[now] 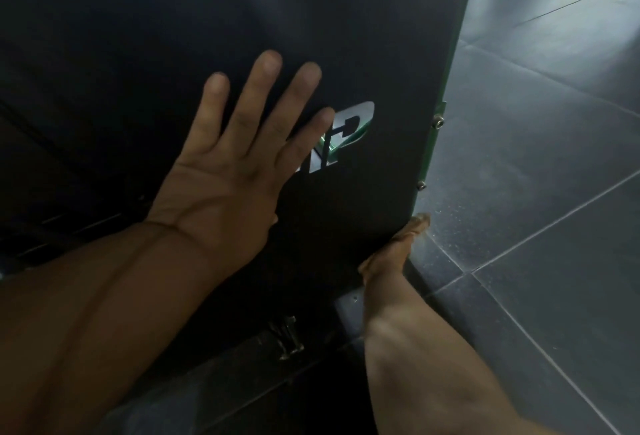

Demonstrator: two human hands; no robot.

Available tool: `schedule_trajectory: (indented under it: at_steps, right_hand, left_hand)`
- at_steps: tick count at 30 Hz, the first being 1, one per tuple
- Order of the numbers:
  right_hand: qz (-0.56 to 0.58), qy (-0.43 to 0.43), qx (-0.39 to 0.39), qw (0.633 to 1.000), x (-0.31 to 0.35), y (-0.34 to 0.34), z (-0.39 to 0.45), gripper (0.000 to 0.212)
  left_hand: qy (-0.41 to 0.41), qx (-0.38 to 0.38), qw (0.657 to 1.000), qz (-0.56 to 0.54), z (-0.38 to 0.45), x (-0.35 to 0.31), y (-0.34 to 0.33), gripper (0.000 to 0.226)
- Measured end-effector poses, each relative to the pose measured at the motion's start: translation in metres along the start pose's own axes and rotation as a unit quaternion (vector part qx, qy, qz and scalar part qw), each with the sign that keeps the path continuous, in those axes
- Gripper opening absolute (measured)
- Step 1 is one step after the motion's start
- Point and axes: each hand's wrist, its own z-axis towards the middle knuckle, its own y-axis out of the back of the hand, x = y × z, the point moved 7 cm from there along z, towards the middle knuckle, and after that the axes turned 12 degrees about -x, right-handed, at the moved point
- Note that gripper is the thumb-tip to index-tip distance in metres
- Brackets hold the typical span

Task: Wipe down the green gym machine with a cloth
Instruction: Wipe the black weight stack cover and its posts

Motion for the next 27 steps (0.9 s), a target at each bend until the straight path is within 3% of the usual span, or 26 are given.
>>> schedule_trajectory:
  at_steps: [6, 10, 13, 15, 20, 24, 27]
  right_hand:
    - [-0.114, 0.147, -0.007, 0.983, 0.065, -0.026, -0.036, 0.081]
    - [-0.222, 0.326, -0.082, 0.915, 0.103, -0.046, -0.085, 0.054]
    - [-0.139, 0.409, -0.103, 0.896, 0.122, -0.065, -0.144, 0.07]
    - [-0.109, 0.456, -0.065, 0.881, 0.132, -0.082, -0.181, 0.077]
    - [-0.101, 0.594, 0.027, 0.797, 0.191, -0.125, -0.256, 0.073]
    - [-0.165, 0.715, 0.03, 0.679, 0.212, -0.145, -0.286, 0.073]
    - [-0.18, 0.728, 0.021, 0.661, 0.206, -0.145, -0.28, 0.074]
  left_hand:
    - [-0.012, 0.0, 1.0, 0.017, -0.002, -0.003, 0.001, 0.132]
    - [-0.013, -0.011, 1.0, 0.024, -0.001, -0.003, 0.005, 0.123]
    - [-0.011, -0.025, 0.999, 0.02, -0.001, 0.0, 0.008, 0.12]
    - [-0.01, -0.03, 0.999, 0.007, -0.002, 0.002, 0.011, 0.117]
    - [-0.009, -0.044, 0.998, -0.05, -0.001, 0.003, 0.018, 0.091]
    - [-0.013, -0.044, 0.996, -0.083, -0.003, 0.005, 0.021, 0.096]
    - [-0.017, -0.049, 0.992, -0.114, -0.005, 0.01, 0.029, 0.091]
